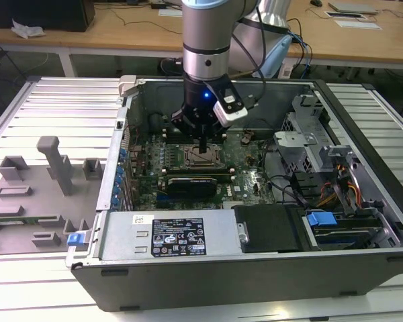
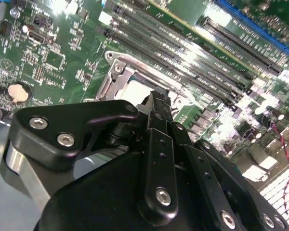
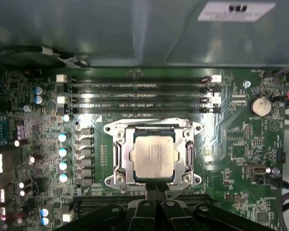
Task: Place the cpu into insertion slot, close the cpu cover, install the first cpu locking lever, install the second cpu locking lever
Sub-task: 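Install the second cpu locking lever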
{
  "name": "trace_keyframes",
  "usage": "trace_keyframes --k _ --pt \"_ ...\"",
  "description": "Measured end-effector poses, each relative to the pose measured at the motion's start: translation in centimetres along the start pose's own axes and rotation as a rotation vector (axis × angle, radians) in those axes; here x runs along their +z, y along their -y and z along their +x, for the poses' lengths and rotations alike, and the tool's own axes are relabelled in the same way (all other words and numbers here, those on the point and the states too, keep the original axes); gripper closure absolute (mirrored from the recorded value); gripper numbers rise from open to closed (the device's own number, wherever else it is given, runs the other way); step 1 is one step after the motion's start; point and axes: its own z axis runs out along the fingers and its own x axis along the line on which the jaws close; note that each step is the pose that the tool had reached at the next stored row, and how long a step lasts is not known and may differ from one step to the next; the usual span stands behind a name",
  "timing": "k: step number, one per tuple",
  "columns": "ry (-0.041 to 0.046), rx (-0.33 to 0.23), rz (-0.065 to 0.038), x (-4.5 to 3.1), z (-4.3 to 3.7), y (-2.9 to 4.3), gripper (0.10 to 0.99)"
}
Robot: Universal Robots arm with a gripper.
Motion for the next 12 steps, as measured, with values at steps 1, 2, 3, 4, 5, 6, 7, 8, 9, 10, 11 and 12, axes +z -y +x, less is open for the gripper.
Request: trace_keyframes --k 1,2,3,4,5,6,7,8,9,10,11,12 --pt "0.0 0.0 0.0 0.0 0.0 0.14 0.98" --pt "0.0 0.0 0.0 0.01 0.0 0.3 0.98" --pt "0.0 0.0 0.0 0.01 0.0 0.39 0.98" --pt "-0.0001 0.0 0.0 -0.11 0.0 0.47 0.98" --pt "-0.0001 0.0 0.0 -0.29 -0.01 0.55 0.98" --pt "0.0001 0.0 0.0 -0.36 -0.01 0.64 0.98" --pt "0.0 0.0 0.0 -0.39 -0.01 0.8 0.98" --pt "0.0001 0.0 0.0 -0.39 -0.02 1.26 0.98" --pt "0.0 0.0 0.0 -0.38 -0.02 1.52 0.98" --pt "-0.0001 0.0 -0.001 -0.37 -0.01 1.73 0.98" --pt "0.0007 0.0 -0.003 -0.34 0.12 1.9 0.98" --pt "0.002 0.0 -0.005 -0.29 0.25 1.95 0.98"
